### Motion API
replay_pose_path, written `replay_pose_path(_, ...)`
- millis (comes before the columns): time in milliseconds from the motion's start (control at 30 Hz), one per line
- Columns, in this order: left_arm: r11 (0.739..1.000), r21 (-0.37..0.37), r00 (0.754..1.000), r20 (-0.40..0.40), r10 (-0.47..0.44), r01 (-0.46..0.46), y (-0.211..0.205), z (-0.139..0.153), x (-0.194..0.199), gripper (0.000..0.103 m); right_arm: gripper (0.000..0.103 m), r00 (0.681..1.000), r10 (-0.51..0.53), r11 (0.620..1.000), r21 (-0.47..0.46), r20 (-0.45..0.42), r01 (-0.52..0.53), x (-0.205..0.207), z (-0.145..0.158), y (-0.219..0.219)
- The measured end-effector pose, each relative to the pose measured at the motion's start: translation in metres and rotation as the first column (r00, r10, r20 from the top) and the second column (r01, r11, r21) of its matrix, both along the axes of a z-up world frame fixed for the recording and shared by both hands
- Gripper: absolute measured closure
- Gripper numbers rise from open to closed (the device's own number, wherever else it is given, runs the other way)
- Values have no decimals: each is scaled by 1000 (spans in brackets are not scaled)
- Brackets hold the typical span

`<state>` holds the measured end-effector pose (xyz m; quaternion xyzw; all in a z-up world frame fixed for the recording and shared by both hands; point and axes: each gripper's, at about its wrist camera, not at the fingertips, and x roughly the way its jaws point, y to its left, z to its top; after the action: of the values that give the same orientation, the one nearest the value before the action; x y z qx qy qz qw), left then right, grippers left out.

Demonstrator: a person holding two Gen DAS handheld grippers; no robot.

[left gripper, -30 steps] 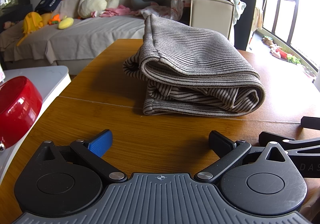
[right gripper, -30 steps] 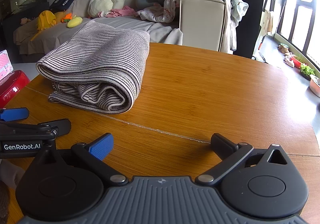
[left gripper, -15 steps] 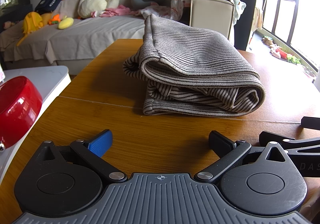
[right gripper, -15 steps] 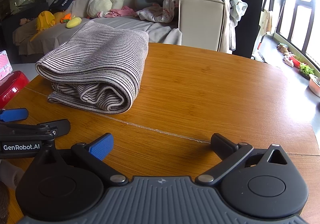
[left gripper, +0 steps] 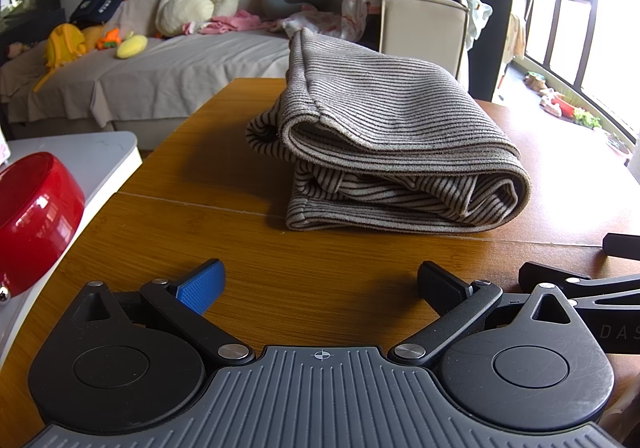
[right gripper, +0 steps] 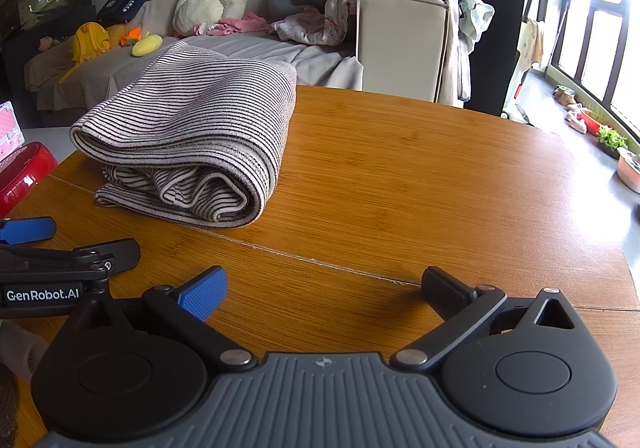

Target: Fold clothes

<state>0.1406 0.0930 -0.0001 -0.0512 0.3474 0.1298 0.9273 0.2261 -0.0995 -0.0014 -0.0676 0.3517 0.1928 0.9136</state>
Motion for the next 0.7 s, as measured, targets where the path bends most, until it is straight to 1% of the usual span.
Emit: replay_pose_path(700, 1000, 2, 1000, 0, -1, 1, 0, 0, 1, 0, 0, 1000, -11, 1000, 1, 0, 11, 0, 1, 0)
